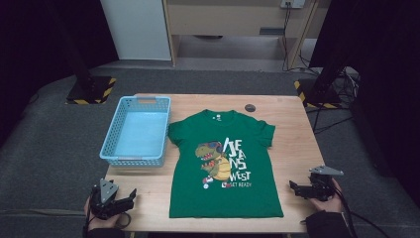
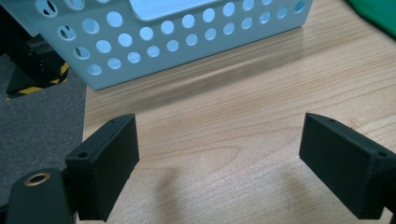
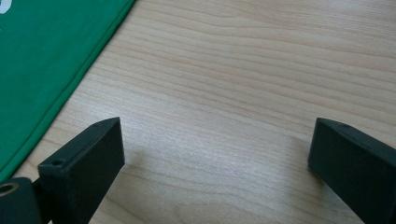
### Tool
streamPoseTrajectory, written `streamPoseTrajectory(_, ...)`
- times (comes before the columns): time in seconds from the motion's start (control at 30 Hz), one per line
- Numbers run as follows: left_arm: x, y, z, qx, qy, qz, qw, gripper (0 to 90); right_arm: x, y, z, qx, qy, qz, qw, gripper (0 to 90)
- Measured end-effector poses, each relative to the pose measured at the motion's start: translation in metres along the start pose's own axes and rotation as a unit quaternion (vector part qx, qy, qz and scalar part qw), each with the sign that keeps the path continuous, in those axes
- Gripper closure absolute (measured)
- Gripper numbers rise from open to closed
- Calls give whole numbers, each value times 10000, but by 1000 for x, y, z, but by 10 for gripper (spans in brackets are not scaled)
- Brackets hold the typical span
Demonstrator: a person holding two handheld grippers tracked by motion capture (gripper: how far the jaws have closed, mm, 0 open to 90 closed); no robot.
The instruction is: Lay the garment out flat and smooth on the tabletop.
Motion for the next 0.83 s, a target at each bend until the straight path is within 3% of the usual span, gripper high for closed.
streamPoseTrajectory(0.37,3,-4,1,51,-4,-101,9999,109,-12,-2,-3,8,5,-37,10000,38)
streamPoseTrajectory(0.7,5,-6,1,126,10,-88,9999,108,-15,-2,-4,-34,15,-113,9999,37)
streamPoseTrajectory(0.83,4,-8,4,268,-17,-26,9996,113,-15,-2,-3,-63,-4,-132,9999,33)
Point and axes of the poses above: each handheld gripper's, and its own axes: z roughly forward along the jaws, y roughly out of its top, x roughly to its left, the point moved 9 cm from there along z, roughly forward along the jaws, and after that the axes turned 14 degrees about z, right-handed, at the moved point
